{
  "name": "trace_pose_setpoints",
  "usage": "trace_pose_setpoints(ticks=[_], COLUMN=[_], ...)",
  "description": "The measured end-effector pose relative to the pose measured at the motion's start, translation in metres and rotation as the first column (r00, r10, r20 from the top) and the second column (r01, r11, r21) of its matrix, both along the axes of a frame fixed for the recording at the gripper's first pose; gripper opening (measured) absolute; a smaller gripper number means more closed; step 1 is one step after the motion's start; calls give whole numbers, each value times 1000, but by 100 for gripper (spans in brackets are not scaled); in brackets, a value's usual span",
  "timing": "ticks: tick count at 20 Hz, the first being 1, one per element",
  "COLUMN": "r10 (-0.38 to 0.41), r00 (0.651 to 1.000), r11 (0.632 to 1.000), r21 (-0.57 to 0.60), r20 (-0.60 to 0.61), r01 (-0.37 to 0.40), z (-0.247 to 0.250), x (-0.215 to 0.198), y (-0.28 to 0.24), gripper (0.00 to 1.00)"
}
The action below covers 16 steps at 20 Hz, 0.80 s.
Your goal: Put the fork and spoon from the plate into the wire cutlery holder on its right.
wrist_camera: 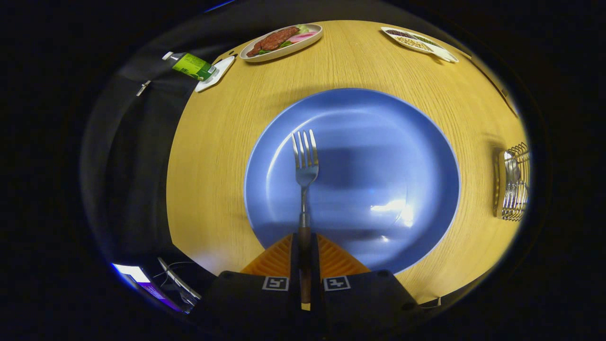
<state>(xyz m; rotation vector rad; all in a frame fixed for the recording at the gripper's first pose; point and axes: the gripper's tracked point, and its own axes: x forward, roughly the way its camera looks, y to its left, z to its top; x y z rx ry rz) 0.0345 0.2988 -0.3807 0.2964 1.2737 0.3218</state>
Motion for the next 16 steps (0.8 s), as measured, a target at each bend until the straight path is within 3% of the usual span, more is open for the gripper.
trace_pose_setpoints(ticks=[3, 9, 13, 16], r10=[42, 69, 164, 192], r00=[999, 995, 979, 971], r11=[998, 995, 986, 981], r21=[42, 67, 3, -47], r20=[31, 65, 125, 141], r01=[-43, -73, -165, -187], z=[7, 41, 86, 114], x=[0, -9, -27, -35], y=[-2, -31, -87, -140], gripper=[7, 7, 7, 7])
